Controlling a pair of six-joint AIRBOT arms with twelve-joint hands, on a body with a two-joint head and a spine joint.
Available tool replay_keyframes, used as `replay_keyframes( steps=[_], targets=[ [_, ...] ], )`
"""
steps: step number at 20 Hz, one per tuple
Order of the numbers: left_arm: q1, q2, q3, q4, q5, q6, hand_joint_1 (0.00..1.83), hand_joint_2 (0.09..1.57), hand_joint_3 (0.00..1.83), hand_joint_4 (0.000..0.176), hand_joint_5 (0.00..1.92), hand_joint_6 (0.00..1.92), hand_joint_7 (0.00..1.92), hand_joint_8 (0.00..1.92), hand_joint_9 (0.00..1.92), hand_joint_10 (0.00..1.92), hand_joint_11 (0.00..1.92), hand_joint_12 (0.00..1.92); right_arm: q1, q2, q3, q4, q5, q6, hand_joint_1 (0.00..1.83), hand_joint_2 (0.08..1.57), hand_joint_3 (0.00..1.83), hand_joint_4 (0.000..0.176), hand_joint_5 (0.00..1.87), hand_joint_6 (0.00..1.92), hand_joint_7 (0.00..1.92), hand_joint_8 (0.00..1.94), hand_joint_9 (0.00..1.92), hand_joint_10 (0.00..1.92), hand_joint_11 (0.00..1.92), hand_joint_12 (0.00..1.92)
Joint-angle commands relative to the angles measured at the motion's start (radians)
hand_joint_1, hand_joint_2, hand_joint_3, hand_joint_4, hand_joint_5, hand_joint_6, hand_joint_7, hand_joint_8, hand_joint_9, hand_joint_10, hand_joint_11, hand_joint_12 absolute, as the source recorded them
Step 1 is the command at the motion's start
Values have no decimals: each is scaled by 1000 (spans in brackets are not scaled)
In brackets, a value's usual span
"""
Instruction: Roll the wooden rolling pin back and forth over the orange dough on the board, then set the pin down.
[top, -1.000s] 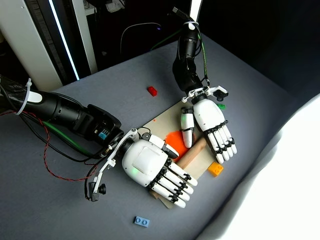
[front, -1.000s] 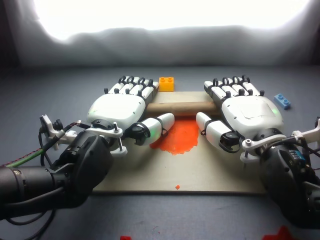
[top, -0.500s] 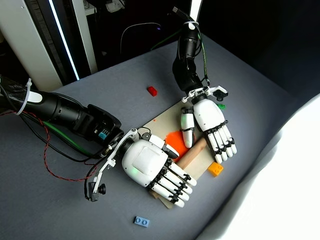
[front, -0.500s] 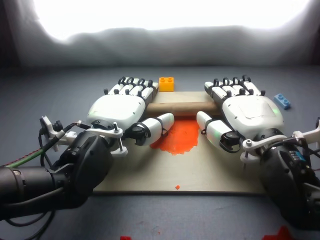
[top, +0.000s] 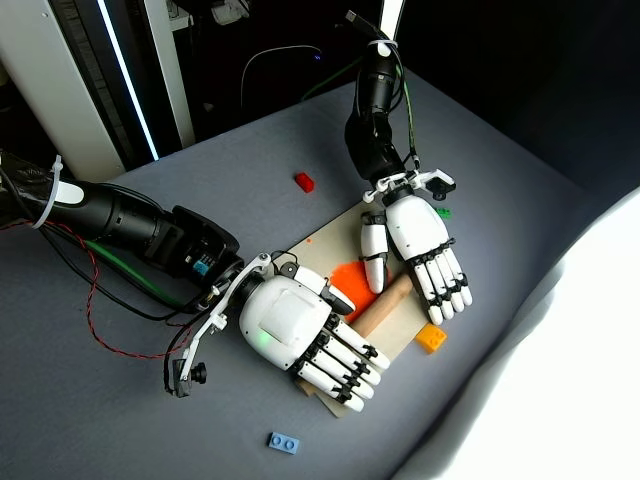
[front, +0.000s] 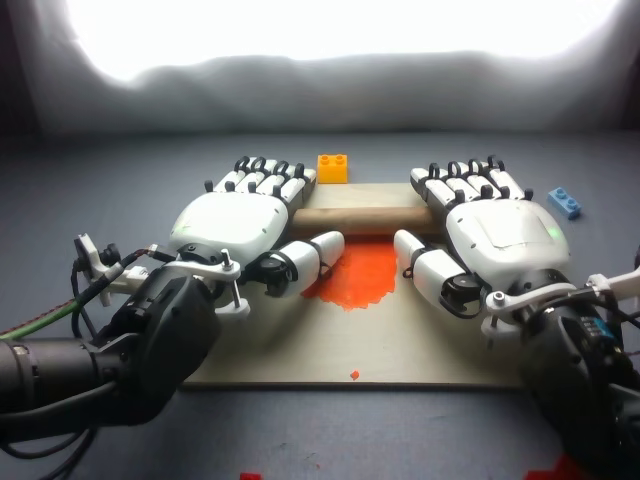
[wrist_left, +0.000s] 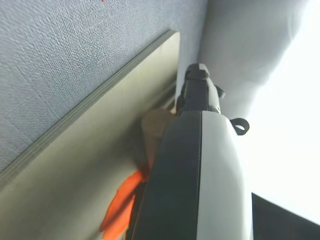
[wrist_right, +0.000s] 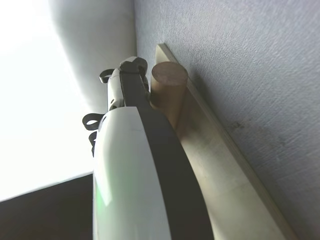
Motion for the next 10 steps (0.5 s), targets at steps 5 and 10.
replay_keyframes(
  steps=[5, 10],
  targets=[
    [11, 28, -26, 34, -101, 4, 0, 1477, 0, 0, 112, 16, 88, 8, 17, 6, 0, 0, -6, 6, -15, -44, 128, -21, 0, 1535, 0, 0, 239, 3, 234, 3, 178, 3, 0, 335],
    [27, 57, -58, 38, -108, 4, 0, 1476, 0, 0, 101, 8, 85, 5, 12, 3, 0, 0, -20, 8, -40, -44, 164, -47, 0, 1541, 1, 0, 233, 0, 241, 2, 196, 6, 0, 382]
  ],
)
